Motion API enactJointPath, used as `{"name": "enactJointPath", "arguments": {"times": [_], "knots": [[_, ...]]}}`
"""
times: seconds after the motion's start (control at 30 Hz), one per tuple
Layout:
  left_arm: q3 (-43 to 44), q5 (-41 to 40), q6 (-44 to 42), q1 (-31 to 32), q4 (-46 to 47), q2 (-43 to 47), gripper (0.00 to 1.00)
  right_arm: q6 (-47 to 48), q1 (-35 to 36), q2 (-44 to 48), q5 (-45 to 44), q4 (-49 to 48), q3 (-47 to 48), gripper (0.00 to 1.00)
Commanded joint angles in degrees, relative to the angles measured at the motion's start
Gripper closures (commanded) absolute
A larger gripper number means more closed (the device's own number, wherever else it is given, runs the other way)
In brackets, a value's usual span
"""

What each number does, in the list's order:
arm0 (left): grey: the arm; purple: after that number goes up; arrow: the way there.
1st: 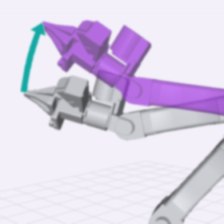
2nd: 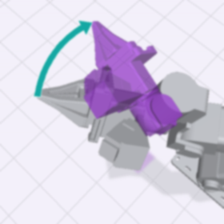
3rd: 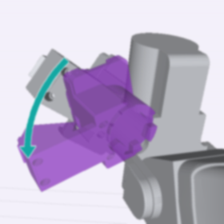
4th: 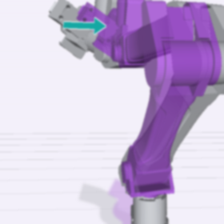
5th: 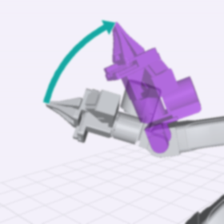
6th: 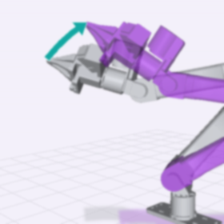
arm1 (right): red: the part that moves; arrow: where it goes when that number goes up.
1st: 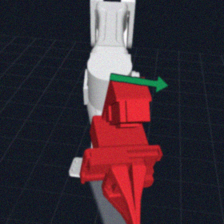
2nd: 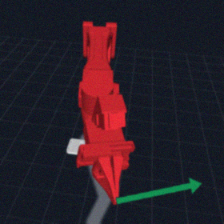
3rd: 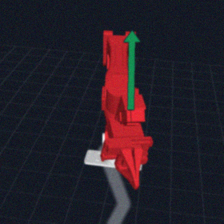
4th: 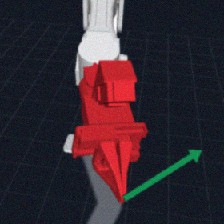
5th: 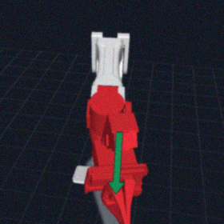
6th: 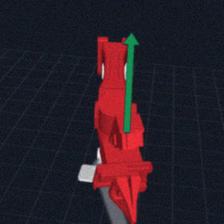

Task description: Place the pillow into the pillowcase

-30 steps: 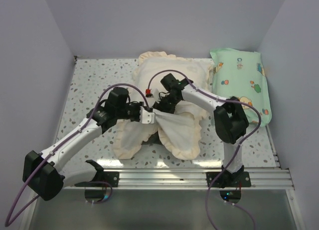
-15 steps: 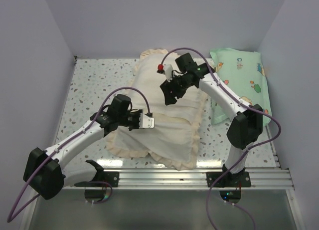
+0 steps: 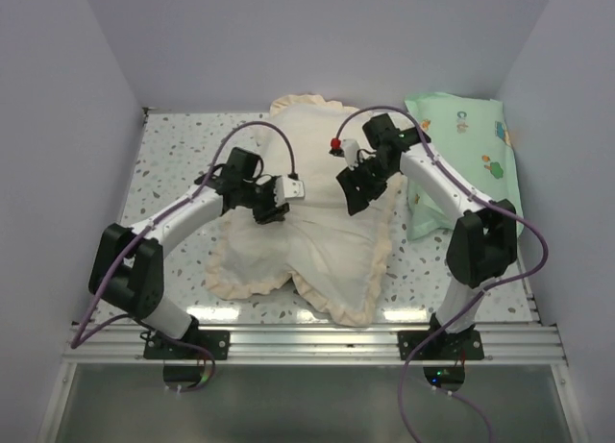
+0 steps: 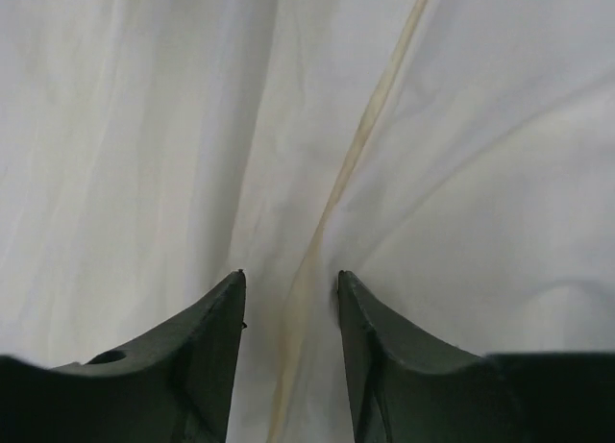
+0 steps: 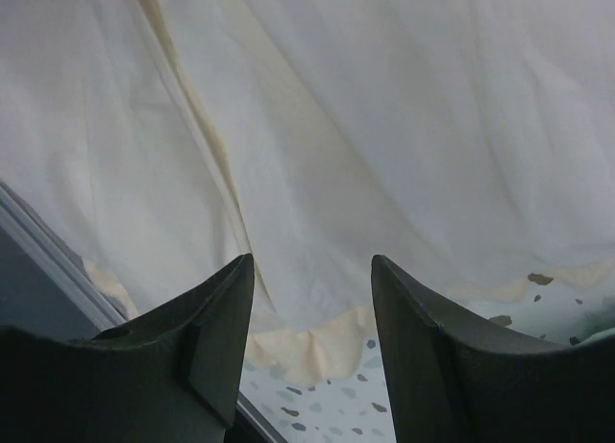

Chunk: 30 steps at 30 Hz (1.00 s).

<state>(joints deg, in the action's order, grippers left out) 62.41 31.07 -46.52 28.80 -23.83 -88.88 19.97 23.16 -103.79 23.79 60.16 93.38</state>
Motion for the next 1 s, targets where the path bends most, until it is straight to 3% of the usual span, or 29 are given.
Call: {"name": "enactJointPath", "arguments": {"times": [0.0, 0.2, 0.43, 0.6, 0.7, 0.73, 0.77, 0.8, 0.83, 0.87, 0.9, 0.97], "knots": [[3.2, 7.6, 2.1, -10.8, -8.4, 3.8, 0.51, 2.9, -0.5, 7.0, -1.8, 2.2, -2.9, 0.44], [0.5, 2.3, -4.3, -16.7, -11.4, 12.1, 0.34, 3.1, 0.0, 13.3, -5.2, -3.4, -12.8, 0.41], [-0.8, -3.3, -3.5, -18.6, -7.5, 4.8, 0.32, 2.2, 2.2, 13.0, -8.1, -8.9, -16.6, 0.35], [0.3, -1.7, -2.6, -18.6, -5.3, -0.7, 0.33, 3.6, 4.4, 10.6, -7.3, -8.6, -16.8, 0.38], [1.8, -1.0, -3.8, -18.6, -9.1, -3.8, 0.52, 5.5, 6.1, 9.2, -5.5, -7.3, -18.8, 0.44], [2.3, -1.6, -3.2, -18.6, -9.2, -4.6, 0.7, 6.3, 6.6, 8.7, -4.1, -6.2, -20.3, 0.48], [2.5, -1.8, -2.4, -18.8, -8.8, -6.3, 0.76, 7.2, 7.1, 7.8, -3.0, -5.2, -20.9, 0.53], [3.1, -1.8, -1.7, -18.9, -8.7, -7.3, 0.82, 9.3, 8.1, 6.4, -1.7, -1.7, -21.0, 0.67], [5.3, -1.6, -1.0, -18.9, -9.1, -8.4, 0.95, 10.1, 8.6, 3.9, 0.2, -0.1, -20.9, 0.76], [6.7, -2.0, -0.5, -19.0, -8.8, -10.8, 1.0, 10.4, 9.3, 2.6, 3.8, 1.0, -20.9, 0.84], [8.4, -3.0, 0.3, -19.2, -8.0, -12.0, 1.0, 11.0, 9.7, 1.8, 5.8, 2.0, -20.9, 0.98], [15.0, -6.8, 1.4, -19.6, -6.1, -16.0, 1.0, 9.6, 12.1, 1.0, 8.4, 0.5, -20.5, 1.0]]}}
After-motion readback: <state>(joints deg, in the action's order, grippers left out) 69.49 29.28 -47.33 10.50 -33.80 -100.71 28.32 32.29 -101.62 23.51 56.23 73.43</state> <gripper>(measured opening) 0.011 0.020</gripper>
